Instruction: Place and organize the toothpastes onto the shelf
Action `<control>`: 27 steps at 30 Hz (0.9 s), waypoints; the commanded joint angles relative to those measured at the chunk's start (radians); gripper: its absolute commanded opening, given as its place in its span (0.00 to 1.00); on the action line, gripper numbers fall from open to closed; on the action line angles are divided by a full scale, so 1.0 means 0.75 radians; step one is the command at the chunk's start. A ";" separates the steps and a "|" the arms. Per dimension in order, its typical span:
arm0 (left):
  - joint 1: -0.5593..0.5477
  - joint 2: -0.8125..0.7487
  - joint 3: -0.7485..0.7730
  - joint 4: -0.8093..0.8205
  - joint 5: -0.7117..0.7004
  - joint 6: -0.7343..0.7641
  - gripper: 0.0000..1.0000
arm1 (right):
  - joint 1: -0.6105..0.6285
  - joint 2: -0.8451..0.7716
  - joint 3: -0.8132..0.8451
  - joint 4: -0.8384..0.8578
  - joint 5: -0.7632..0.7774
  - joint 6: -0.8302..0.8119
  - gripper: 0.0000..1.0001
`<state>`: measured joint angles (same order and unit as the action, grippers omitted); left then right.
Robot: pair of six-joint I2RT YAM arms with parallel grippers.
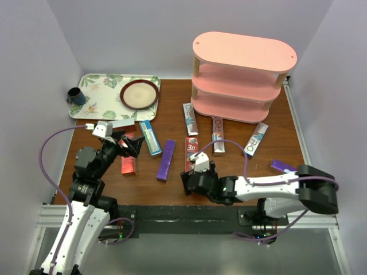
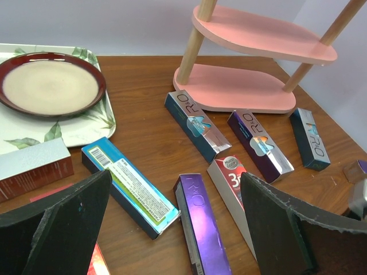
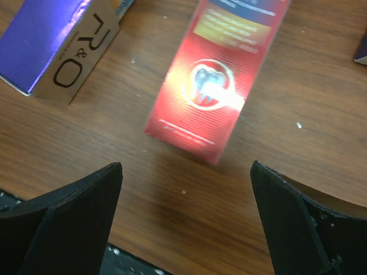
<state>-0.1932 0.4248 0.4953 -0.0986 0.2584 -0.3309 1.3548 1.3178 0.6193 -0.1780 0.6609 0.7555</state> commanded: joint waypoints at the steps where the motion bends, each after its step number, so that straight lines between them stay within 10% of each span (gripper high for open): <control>1: -0.008 0.008 0.037 0.001 0.015 -0.021 1.00 | 0.116 0.181 0.162 -0.006 0.411 0.270 0.99; 27: -0.008 0.010 0.037 -0.008 0.026 -0.023 1.00 | 0.088 0.489 0.289 -0.113 0.551 0.561 0.90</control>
<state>-0.1932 0.4290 0.4953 -0.0994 0.2588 -0.3313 1.4349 1.6722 0.8021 -0.3279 0.9871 1.1622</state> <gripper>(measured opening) 0.997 0.885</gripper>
